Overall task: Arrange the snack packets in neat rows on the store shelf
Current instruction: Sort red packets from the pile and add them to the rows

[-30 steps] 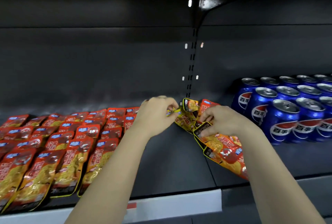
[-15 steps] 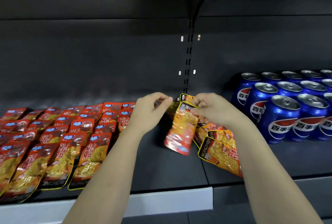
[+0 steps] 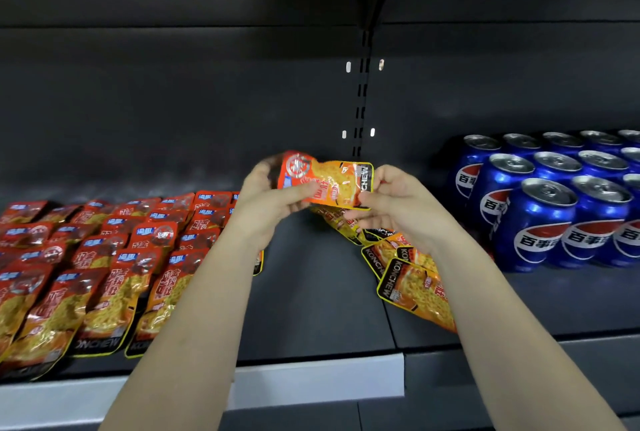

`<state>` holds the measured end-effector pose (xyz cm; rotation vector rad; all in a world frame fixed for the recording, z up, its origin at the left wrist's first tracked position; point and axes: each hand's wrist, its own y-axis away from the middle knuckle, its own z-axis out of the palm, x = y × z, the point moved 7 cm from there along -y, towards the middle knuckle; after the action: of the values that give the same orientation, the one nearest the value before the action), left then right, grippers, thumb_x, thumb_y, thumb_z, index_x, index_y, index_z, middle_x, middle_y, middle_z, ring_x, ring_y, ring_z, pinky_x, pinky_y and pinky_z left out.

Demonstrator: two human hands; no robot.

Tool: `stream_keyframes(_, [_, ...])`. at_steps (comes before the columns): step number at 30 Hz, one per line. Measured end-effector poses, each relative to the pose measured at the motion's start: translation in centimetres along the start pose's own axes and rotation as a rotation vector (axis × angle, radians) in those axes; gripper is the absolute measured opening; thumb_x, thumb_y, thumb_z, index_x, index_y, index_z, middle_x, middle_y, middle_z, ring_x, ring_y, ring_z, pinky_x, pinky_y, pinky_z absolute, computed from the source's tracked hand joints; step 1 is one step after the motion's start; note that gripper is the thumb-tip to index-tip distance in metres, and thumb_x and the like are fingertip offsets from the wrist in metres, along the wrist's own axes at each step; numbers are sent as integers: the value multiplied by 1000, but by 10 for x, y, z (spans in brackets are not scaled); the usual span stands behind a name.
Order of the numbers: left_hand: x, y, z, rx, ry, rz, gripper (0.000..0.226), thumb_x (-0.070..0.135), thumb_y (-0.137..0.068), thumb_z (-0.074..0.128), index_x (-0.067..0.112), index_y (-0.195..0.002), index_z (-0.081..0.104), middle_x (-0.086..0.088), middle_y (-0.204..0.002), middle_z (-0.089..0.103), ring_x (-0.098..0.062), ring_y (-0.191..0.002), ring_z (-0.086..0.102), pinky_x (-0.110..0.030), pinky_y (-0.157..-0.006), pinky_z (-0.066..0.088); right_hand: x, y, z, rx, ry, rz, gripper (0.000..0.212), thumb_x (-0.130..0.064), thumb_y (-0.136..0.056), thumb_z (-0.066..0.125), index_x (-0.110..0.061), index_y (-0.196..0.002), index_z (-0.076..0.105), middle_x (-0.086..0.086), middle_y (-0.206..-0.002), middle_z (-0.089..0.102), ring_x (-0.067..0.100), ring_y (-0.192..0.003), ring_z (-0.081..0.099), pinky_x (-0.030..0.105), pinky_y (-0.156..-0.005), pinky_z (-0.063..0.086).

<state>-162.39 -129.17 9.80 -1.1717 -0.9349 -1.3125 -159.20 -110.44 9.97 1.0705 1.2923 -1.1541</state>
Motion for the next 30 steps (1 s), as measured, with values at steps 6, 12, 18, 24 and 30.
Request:
stream_keyframes(6, [2, 1, -7, 42, 199, 15, 14, 5, -86, 65, 9, -98, 67, -7, -92, 71, -19, -83, 68, -30, -73, 58, 8, 0, 13, -159, 515, -56, 13, -4, -84, 72, -8, -93, 63, 1, -74, 67, 14, -67, 67, 21, -53, 46])
stream_keyframes(12, [1, 2, -22, 155, 191, 3, 13, 20, -85, 70, 16, -98, 69, -6, -92, 72, -24, -87, 71, -41, -74, 57, 14, 4, 3, -149, 937, -73, 15, -8, -80, 76, -21, -88, 74, -9, -81, 69, 0, -72, 62, 16, -70, 49])
stream_keyframes(18, [5, 8, -23, 179, 32, 35, 13, 26, -83, 73, 19, -95, 72, -5, -94, 73, -23, -87, 71, -36, -71, 56, 7, 8, -7, -102, 958, -110, 11, -16, -79, 79, -24, -84, 75, -14, -80, 67, -2, -62, 53, 11, -59, 41])
stream_keyframes(24, [10, 11, -18, 185, -102, 72, 3, 23, -84, 73, 20, -86, 72, 1, -79, 73, -15, -71, 70, -27, -58, 54, 10, 14, -23, -109, 976, 11, 12, -20, -75, 82, -23, -75, 71, 0, -71, 69, 9, -65, 61, 35, -65, 53])
stream_keyframes(30, [9, 10, -19, 191, -127, 70, 9, 25, -84, 72, 18, -90, 72, -2, -86, 73, -17, -76, 71, -27, -60, 54, 4, 31, -23, -202, 1053, 181, 31, -28, -68, 87, -24, -92, 68, -6, -90, 65, 4, -73, 60, 15, -57, 41])
